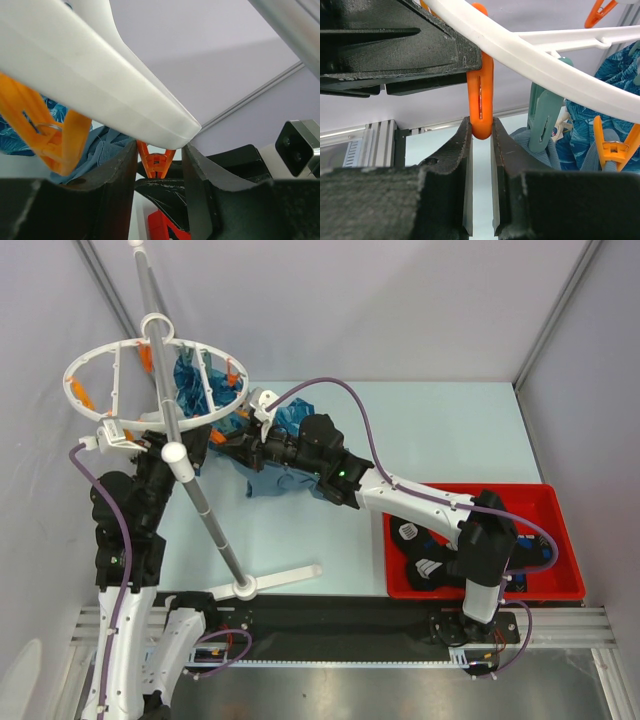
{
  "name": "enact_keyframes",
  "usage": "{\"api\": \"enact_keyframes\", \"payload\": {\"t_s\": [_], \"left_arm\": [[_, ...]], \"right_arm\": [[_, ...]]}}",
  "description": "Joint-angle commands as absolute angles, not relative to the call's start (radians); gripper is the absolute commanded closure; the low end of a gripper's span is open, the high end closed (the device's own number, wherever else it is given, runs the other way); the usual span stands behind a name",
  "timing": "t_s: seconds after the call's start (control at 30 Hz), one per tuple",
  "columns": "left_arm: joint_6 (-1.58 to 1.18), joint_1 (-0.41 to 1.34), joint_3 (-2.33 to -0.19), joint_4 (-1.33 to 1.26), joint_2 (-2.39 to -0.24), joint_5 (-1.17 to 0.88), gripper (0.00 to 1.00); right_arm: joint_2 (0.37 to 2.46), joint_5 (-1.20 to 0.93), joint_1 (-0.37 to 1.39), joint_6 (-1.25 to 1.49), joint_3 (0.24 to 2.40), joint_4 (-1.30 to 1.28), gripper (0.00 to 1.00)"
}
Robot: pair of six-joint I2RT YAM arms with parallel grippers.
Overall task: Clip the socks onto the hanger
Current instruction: Open the clamp at the hanger, then pick up the sock from the bin.
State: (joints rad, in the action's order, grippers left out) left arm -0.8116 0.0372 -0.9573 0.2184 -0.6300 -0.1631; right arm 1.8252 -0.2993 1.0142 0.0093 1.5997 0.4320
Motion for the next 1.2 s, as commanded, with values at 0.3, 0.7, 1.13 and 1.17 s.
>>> {"api": "enact_keyframes", "payload": {"t_s": [0.3, 0.7, 1.13, 1.17], "left_arm": [[-0.813, 0.057, -0.953, 0.163, -0.634, -0.166, 0.72], [-0.802, 0.063, -0.965, 0.201, -0.64, -0.137, 1.0], [-0.808, 0.066, -0.983, 0.261, -0.647, -0.089, 1.0], [-0.811, 0.066, -0.983, 0.268, -0.646, -0.083, 1.0]], "right_arm": [[1.793, -0.295, 1.009, 0.018, 1.637, 0.454, 1.0], [1.714, -0.236, 0.985, 0.003, 1.563, 0.439, 0.07], [1.493, -0.077, 0.796, 0.076, 1.483, 0.146, 0.0], [1.491, -0.034, 0.782, 0.092, 1.489, 0.118, 0.0]]}}
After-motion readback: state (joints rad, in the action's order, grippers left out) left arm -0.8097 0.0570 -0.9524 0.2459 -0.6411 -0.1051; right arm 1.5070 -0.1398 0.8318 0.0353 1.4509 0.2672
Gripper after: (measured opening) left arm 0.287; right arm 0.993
